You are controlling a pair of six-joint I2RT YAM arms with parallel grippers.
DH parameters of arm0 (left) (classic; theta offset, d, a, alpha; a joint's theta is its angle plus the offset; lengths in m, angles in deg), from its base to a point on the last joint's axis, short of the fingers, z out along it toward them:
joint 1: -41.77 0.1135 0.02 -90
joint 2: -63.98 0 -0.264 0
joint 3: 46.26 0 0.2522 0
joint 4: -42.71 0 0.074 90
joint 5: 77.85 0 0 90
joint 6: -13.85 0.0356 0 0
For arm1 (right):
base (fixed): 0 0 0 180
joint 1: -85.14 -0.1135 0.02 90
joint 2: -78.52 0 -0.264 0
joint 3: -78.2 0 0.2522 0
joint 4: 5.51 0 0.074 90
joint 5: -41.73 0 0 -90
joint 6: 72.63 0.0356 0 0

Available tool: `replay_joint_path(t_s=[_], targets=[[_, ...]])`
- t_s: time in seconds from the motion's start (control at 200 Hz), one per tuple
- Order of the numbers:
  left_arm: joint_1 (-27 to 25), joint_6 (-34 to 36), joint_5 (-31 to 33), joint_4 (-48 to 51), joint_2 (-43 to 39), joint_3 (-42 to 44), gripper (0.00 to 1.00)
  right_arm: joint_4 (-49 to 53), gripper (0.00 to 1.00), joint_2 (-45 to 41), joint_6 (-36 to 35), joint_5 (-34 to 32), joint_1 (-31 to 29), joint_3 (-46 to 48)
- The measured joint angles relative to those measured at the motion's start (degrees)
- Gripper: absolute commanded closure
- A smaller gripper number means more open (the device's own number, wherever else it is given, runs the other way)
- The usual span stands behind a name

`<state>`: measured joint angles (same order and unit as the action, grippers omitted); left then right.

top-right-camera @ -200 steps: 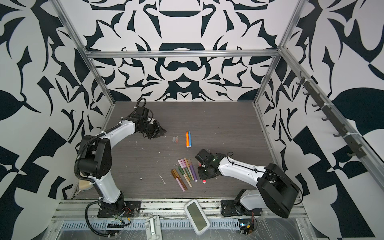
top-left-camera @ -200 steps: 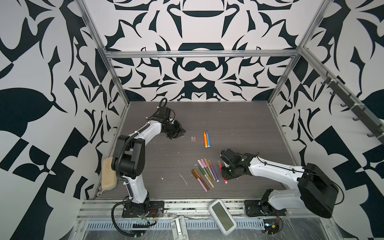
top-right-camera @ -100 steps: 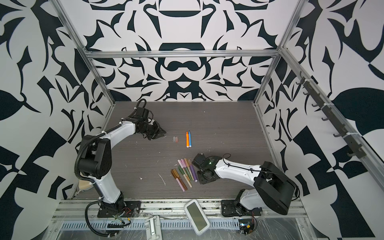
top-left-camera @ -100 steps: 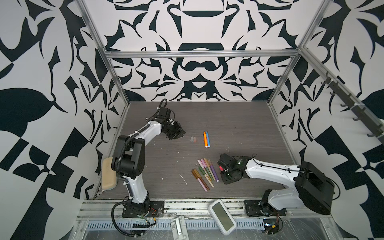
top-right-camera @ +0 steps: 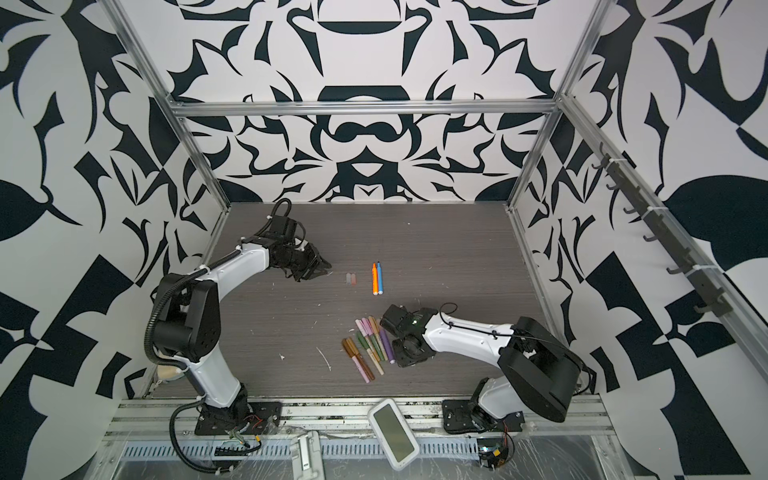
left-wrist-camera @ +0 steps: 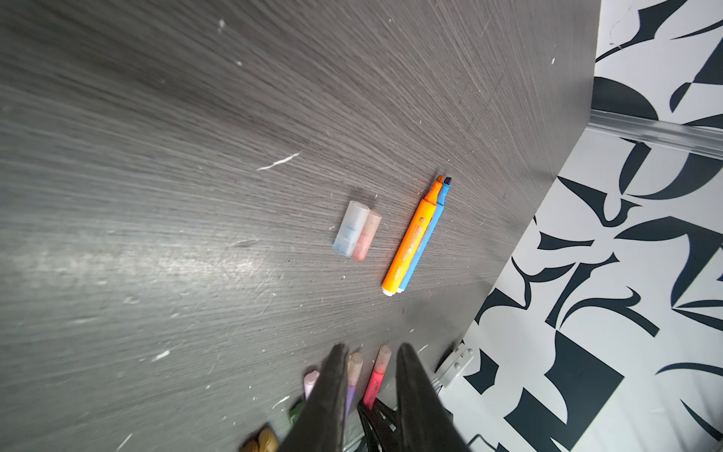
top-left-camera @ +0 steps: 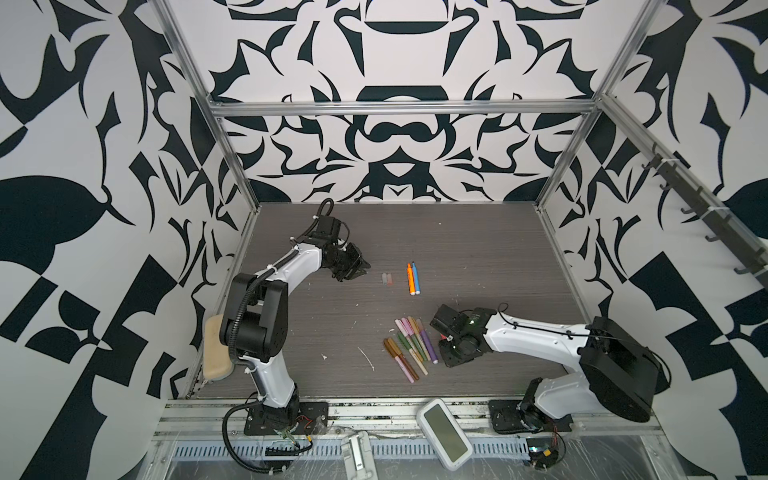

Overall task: Open the pen caps
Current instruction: 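Lift the pink highlighter toward the left gripper while the left gripper approaches its cap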

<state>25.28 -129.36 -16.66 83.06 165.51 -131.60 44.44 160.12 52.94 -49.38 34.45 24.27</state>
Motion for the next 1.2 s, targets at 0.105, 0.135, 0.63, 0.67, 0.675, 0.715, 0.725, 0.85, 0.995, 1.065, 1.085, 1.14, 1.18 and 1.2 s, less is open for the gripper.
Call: replay_joint_path(t_s=[0.105,0.135,0.63,0.67,0.675,0.715,0.725,0.85,0.995,1.065,1.085,1.14,1.18,1.2], targets=[[-1.2,-0.9,0.6,0.0,-1.3,0.1,0.75,0.0,1.0,0.0,-1.5,0.4,2.6,-0.5],[-1.5,-1.3,0.7,0.0,-2.0,0.3,0.75,0.1,1.0,-0.1,-2.1,0.4,3.7,-0.8],[-12.6,-8.8,3.3,-6.5,-6.8,2.7,0.74,-7.2,1.0,3.6,-11.6,25.5,17.7,-17.5],[-13.6,-8.9,3.3,-6.7,-6.2,2.1,0.74,-7.7,1.0,3.6,-11.5,27.1,17.7,-17.7],[-13.6,-8.9,3.3,-6.7,-6.2,2.0,0.74,-7.7,1.0,3.6,-11.5,27.3,17.7,-17.8],[-14.4,-8.9,3.2,-7.1,-5.4,1.5,0.74,-7.8,1.0,3.6,-11.3,28.6,17.6,-18.0],[-14.5,-9.0,3.2,-7.1,-5.2,1.4,0.74,-7.8,1.0,3.6,-11.3,28.9,17.6,-18.1],[-15.0,-9.0,3.1,-7.6,-3.7,1.0,0.73,-7.7,1.0,3.6,-10.4,31.4,17.6,-18.9],[-15.4,-8.9,2.7,-7.8,-3.2,1.0,0.73,-7.5,1.0,3.7,-9.7,33.4,17.6,-19.1],[-15.5,-9.0,2.4,-7.8,-3.1,1.0,0.73,-7.5,1.0,3.7,-9.0,34.0,17.6,-19.1],[-15.6,-9.0,2.4,-7.8,-3.1,1.0,0.73,-7.5,1.0,3.7,-8.9,34.1,17.6,-19.1],[-15.7,-9.0,2.3,-7.8,-3.1,1.0,0.73,-7.5,1.0,3.7,-8.4,34.6,17.6,-19.1],[-15.7,-9.0,2.3,-7.8,-3.1,1.0,0.73,-7.5,1.0,3.7,-8.2,34.7,17.6,-19.1],[-15.8,-9.0,2.2,-7.8,-3.1,1.0,0.73,-7.4,1.0,3.7,-8.0,34.8,17.6,-19.1]])
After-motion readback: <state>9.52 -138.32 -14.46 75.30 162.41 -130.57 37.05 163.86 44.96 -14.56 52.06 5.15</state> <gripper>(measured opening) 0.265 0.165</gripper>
